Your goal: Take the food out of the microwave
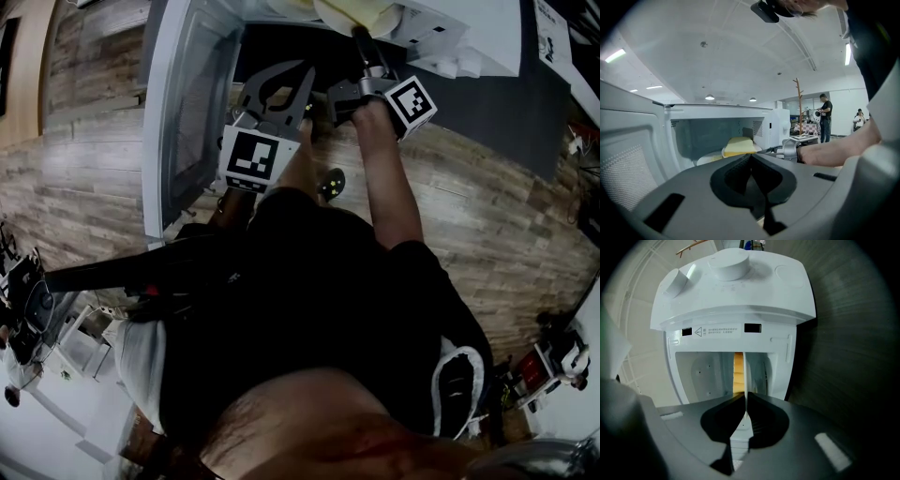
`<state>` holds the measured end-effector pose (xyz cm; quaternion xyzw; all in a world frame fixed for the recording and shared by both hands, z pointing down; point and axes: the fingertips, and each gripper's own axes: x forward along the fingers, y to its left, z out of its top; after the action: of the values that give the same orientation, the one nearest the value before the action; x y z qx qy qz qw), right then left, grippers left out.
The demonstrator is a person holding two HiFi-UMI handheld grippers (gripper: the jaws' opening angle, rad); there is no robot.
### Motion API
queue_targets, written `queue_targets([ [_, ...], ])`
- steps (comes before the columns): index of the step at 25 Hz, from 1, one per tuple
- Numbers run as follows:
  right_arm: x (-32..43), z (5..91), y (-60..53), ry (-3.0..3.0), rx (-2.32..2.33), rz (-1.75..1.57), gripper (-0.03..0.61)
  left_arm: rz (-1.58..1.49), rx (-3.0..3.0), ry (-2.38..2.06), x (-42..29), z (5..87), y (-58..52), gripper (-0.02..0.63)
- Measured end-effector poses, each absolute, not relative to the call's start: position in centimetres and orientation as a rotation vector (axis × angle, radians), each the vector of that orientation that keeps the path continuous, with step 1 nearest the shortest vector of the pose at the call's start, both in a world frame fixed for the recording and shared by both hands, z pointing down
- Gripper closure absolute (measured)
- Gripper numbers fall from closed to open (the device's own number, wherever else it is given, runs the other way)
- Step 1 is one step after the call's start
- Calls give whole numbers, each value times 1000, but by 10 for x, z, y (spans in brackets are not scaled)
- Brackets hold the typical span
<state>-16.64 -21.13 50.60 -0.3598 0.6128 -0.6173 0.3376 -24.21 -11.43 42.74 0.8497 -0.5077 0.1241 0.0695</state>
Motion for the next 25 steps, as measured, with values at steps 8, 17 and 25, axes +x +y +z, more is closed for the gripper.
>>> queue_targets([
  [8, -171, 502, -194, 1619, -929, -1623, 569, 346, 2563, -1551, -245, 419, -105, 607],
  [17, -162, 490, -170, 1654, -899, -1621, 569, 328, 2568, -1575, -236, 407, -92, 607],
  [25, -166, 483, -154, 1663, -885, -1649, 569, 304, 2570, -1596, -237, 404, -89, 607],
])
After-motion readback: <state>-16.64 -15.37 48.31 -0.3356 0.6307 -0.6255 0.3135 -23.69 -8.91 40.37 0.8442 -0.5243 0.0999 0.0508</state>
